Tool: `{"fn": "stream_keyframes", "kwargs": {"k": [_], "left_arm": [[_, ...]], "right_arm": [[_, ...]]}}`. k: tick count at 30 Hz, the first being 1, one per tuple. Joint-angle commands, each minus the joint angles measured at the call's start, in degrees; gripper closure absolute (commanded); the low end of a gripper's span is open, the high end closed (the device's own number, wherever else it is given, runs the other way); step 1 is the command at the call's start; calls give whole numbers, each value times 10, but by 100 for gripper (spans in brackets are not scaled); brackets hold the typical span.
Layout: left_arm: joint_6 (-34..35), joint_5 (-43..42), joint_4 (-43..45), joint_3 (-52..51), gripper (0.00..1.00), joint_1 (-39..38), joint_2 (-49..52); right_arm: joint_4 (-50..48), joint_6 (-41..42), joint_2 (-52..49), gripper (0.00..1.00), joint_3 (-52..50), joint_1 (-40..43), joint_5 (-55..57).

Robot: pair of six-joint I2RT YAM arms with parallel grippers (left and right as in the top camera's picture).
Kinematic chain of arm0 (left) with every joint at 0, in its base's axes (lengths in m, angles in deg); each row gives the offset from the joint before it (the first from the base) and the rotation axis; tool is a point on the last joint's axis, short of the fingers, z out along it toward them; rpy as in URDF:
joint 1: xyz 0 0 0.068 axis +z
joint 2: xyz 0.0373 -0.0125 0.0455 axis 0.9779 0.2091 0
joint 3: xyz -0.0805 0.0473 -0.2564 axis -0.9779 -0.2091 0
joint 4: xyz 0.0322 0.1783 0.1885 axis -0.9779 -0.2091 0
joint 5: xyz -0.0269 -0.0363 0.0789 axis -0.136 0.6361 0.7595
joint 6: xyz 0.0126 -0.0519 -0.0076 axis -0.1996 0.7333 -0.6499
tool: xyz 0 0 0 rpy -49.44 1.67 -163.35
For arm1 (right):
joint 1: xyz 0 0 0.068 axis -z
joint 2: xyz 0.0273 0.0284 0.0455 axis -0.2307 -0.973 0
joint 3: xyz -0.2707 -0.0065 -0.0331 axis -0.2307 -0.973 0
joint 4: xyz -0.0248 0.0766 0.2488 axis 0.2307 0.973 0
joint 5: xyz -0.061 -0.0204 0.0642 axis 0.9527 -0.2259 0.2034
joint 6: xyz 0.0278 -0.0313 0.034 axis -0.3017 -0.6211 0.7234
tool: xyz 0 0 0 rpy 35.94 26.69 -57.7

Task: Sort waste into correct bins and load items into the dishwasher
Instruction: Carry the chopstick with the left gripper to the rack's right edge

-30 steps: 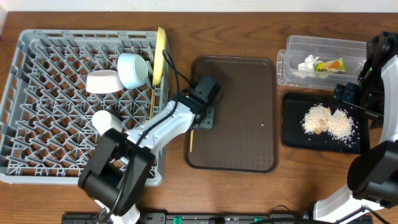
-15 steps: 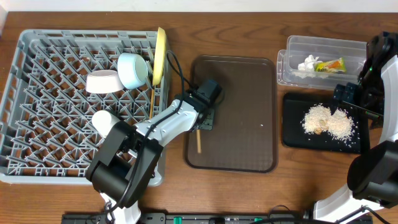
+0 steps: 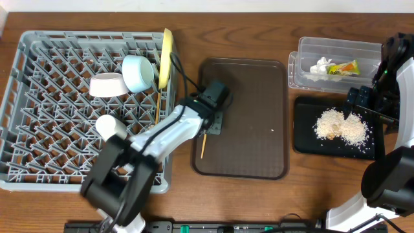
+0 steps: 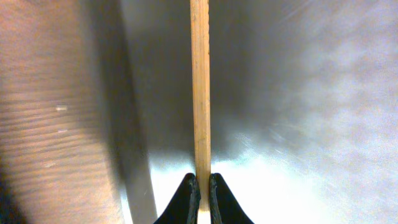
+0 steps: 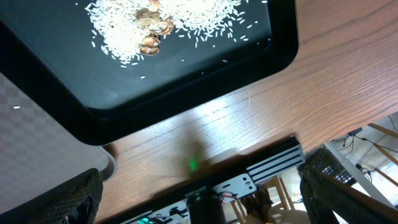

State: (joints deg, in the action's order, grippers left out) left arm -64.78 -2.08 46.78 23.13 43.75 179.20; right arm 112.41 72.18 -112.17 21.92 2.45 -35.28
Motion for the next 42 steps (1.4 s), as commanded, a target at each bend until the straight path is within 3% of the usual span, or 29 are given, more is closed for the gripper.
{"fn": "stream_keyframes", "kwargs": {"k": [1, 10, 17, 24, 42], "left_arm": [[-10, 2, -16, -3, 94, 1, -90], [-47, 34, -158, -3, 94, 44, -245], [-46, 73, -228, -3, 94, 131, -262], [-46, 71, -230, -10, 94, 197, -255], [-46, 18, -158, -46, 93, 197, -128]], "right_arm": [[1, 1, -3, 1, 3, 3, 0], [0, 1, -3, 1, 3, 3, 0], [0, 1, -3, 1, 3, 3, 0], [0, 1, -3, 1, 3, 3, 0], [0, 1, -3, 1, 3, 3, -1]]}}
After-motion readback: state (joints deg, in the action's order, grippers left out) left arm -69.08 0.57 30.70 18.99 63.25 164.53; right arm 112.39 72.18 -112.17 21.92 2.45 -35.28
